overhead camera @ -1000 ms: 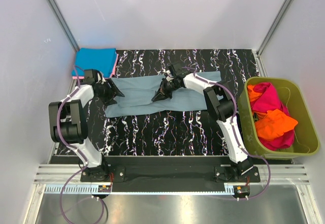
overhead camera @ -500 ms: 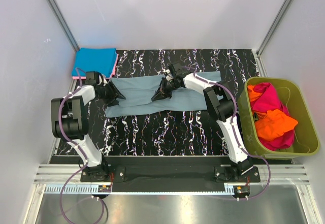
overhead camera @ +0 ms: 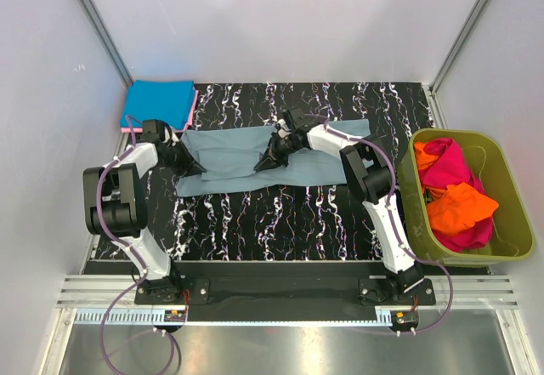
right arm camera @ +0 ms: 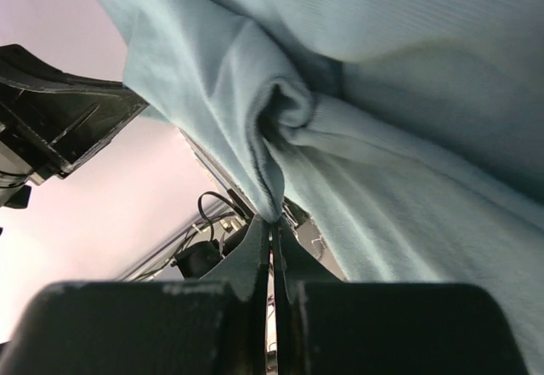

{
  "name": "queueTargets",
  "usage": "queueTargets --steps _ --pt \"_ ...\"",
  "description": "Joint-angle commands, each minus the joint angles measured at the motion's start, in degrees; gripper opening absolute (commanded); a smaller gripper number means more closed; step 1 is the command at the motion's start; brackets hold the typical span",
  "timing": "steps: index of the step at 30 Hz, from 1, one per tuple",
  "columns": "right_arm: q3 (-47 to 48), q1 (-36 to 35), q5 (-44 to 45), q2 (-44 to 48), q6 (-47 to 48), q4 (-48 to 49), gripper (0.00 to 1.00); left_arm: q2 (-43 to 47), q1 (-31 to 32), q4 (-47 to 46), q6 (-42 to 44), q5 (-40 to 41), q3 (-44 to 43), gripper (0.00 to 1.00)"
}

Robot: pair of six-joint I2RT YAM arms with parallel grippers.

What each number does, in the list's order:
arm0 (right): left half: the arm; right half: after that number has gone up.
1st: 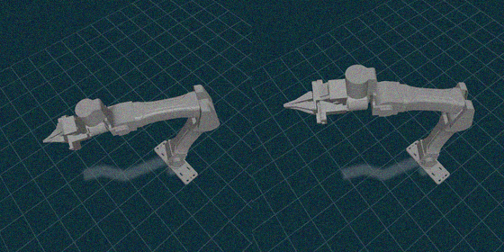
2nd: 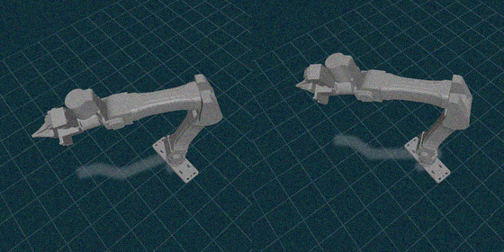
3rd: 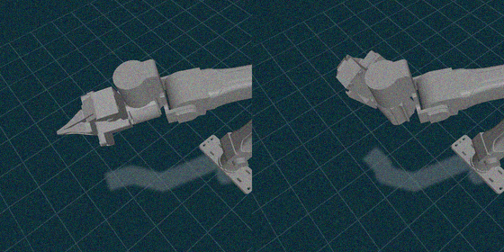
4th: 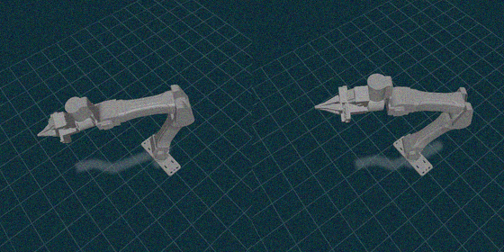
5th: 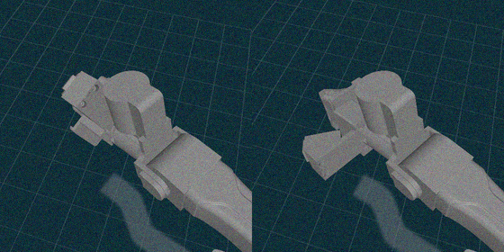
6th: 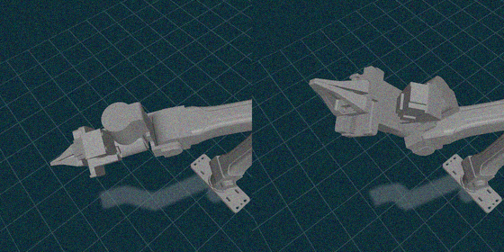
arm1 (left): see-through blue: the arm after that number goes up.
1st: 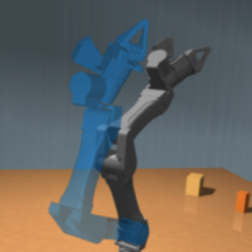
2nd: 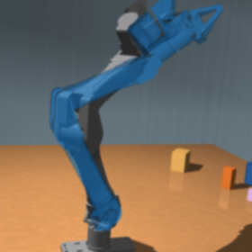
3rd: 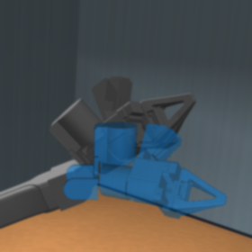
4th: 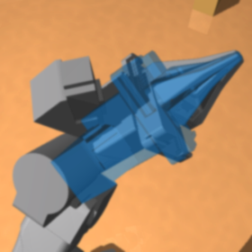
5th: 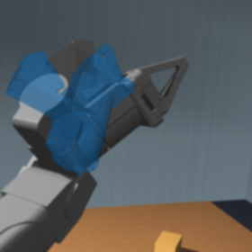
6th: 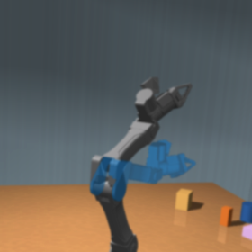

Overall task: Fold and stack the t-shirts
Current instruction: Fold the tshirt

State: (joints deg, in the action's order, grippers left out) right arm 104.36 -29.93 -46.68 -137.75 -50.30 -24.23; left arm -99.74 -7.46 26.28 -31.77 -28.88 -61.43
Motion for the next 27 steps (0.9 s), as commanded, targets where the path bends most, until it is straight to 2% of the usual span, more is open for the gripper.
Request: queueTargets --steps 1,14,18,19,22,23,24,26,27 --pt "-1.3 0.5 -2.1 2.0 1.1 1.2 0.00 2.4 -0.9 1.8 0.5 0.2 -1.2 0.00" --pt "-2.5 1.7 -3.3 2.7 2.2 1.1 0.01 2.5 -2.5 3.4 1.8 -0.2 -2.7 0.00" --pt "-2.8 1.7 -4.2 2.0 2.4 1.1 0.06 1.7 -2.4 4.6 2.8 0.1 -2.4 0.06" --pt "-2.7 1.7 -4.4 2.0 2.7 0.8 0.13 1.7 -2.6 4.8 2.9 0.5 -2.6 0.10" --pt "-1.4 1.7 -3.3 2.5 5.9 -3.0 0.23 3.2 -2.5 6.5 4.0 4.3 -3.9 0.21" --pt "-0.3 1.8 -2.1 3.1 7.7 -5.5 0.27 4.1 -2.5 7.0 4.5 5.6 -4.3 0.33" --pt "1.1 1.8 1.6 3.5 12.5 -8.4 0.30 5.5 -2.5 7.7 4.8 6.7 -5.1 0.40" --pt "5.8 1.8 6.9 4.2 19.2 -17.4 0.40 6.5 -2.4 8.1 5.6 8.1 -7.5 0.46" --pt "7.3 1.9 11.7 4.2 20.8 -20.9 0.41 6.7 -2.4 7.8 5.6 7.8 -8.2 0.47"
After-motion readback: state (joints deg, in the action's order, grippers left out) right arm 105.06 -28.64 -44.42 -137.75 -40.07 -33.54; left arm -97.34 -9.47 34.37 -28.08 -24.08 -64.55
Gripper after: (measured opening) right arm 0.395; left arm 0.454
